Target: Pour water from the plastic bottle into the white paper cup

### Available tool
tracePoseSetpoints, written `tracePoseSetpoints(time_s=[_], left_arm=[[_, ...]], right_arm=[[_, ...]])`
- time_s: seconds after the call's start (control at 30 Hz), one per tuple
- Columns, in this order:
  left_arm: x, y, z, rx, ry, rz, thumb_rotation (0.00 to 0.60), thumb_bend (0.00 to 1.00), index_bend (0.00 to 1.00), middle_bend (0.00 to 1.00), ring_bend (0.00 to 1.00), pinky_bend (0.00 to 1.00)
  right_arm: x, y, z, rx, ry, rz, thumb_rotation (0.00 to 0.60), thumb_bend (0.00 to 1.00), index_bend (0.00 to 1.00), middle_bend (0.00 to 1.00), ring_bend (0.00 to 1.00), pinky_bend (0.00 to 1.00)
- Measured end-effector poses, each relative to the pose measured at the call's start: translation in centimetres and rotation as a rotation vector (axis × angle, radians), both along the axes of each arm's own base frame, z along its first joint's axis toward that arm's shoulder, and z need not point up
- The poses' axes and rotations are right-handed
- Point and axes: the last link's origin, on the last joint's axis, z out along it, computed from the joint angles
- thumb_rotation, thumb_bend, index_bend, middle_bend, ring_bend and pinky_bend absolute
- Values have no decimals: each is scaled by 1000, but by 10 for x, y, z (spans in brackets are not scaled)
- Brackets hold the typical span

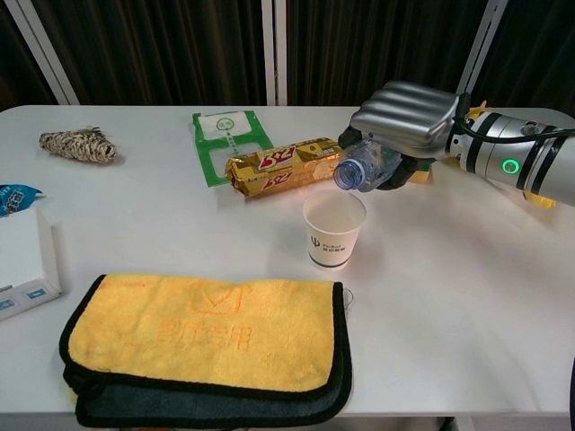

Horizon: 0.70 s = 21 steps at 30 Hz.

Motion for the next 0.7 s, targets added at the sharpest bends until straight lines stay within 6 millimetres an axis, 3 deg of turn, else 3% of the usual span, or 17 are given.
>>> tracePoseSetpoints(time_s=[0.7], left_arm=[[1, 0, -1, -4, 4, -1, 490, 52, 144, 120, 32, 133]], right_arm=[[2, -3, 1, -44, 86, 96, 600, 477, 971, 658, 519, 412]])
